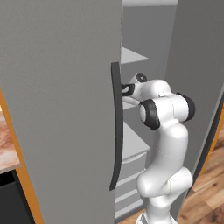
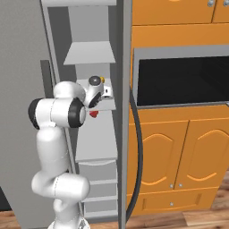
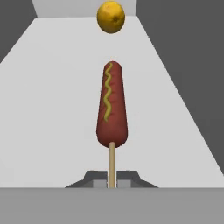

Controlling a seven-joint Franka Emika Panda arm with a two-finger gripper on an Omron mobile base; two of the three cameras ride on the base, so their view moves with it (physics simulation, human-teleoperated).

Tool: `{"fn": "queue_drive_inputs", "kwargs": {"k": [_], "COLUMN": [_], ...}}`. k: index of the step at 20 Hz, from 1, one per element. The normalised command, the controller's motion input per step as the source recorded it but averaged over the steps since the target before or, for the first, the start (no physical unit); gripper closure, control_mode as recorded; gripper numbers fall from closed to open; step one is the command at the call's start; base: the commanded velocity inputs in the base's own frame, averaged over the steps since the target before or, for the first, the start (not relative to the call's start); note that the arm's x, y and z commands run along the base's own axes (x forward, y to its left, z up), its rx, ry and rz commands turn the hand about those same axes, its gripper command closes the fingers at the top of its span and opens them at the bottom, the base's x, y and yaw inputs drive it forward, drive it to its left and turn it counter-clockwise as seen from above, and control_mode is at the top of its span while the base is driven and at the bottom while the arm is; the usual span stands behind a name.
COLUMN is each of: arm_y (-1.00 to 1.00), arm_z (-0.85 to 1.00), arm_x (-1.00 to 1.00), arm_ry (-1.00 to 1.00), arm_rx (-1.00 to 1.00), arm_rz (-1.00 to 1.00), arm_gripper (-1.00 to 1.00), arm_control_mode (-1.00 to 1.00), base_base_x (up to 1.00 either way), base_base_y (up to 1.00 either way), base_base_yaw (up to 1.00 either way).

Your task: Store the hot dog in the freezer for long-term storage. Close the freezer door after placing the cooked food.

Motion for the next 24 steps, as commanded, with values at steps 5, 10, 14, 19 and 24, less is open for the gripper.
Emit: {"fn": "queue_drive_inputs", "kwargs": {"k": [5, 10, 14, 19, 24], "arm_y": [0.00, -0.03, 0.00, 0.00, 0.00], "arm_z": [-0.11, -0.21, -0.11, -0.04, 0.00], "arm_x": [0.21, 0.31, 0.10, 0.00, 0.00], "arm_ry": [0.00, 0.00, 0.00, 0.00, 0.00], "arm_rx": [0.00, 0.00, 0.00, 0.00, 0.00], "arm_rz": [0.00, 0.03, 0.00, 0.00, 0.00], "arm_gripper": [1.00, 1.00, 1.00, -1.00, -1.00], "arm_control_mode": [-1.00, -1.00, -1.00, -1.00, -1.00], "base_base_x": [0.00, 0.00, 0.00, 0.00, 0.00], "base_base_y": [0.00, 0.00, 0.00, 0.00, 0.00], "base_base_yaw": [0.00, 0.00, 0.00, 0.00, 0.00]}}
